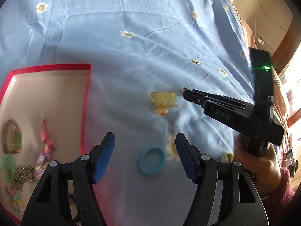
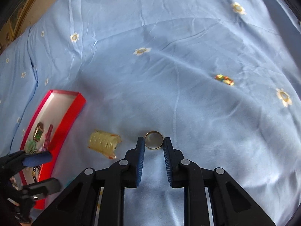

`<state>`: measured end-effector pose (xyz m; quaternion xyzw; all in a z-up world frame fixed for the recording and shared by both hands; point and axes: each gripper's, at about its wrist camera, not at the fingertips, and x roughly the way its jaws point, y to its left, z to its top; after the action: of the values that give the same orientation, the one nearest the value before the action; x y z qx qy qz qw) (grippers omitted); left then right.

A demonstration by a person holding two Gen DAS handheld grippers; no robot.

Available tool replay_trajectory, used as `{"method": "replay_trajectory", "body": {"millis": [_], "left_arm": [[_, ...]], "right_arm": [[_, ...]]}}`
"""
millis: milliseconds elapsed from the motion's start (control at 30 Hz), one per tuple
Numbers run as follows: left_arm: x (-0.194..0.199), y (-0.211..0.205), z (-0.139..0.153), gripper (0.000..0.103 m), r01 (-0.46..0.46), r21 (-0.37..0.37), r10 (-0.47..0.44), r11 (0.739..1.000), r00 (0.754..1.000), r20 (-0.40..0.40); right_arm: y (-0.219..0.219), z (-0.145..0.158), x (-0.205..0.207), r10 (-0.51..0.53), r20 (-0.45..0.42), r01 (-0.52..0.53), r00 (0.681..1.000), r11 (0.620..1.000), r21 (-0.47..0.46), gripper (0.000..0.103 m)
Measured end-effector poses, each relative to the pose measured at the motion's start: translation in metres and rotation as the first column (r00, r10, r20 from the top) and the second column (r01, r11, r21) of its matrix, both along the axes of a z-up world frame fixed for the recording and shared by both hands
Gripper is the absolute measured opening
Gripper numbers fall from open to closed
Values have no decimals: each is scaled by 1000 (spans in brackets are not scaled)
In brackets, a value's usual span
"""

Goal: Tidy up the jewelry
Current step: 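Grasp the yellow hair clip with the left tool while the right tool grasps the gold ring, then carry the hair clip and gold ring into the red box and open both tools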

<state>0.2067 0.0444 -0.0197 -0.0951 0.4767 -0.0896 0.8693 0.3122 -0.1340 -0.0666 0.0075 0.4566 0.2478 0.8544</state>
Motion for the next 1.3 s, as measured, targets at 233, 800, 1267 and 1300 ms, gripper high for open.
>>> {"method": "replay_trajectory", "body": {"millis": [233, 800, 1267, 1300], "left_arm": [[32, -24, -9, 66, 26, -23, -25, 999, 1000, 9], [41, -20, -11, 38, 6, -44, -5, 999, 1000, 19], [-16, 24, 19, 38, -46, -41, 49, 998, 996, 79], [-20, 30, 20, 38, -55, -42, 59, 998, 995, 82]], "right_arm": [[-34, 22, -10, -75, 14, 73, 997, 993, 94, 20], [-44, 29, -34, -79, -7, 79, 997, 984, 159, 20], [-7, 37, -66, 10, -7, -9, 1000, 986, 169, 20], [-3, 38, -67, 18, -4, -17, 1000, 985, 169, 20]]}}
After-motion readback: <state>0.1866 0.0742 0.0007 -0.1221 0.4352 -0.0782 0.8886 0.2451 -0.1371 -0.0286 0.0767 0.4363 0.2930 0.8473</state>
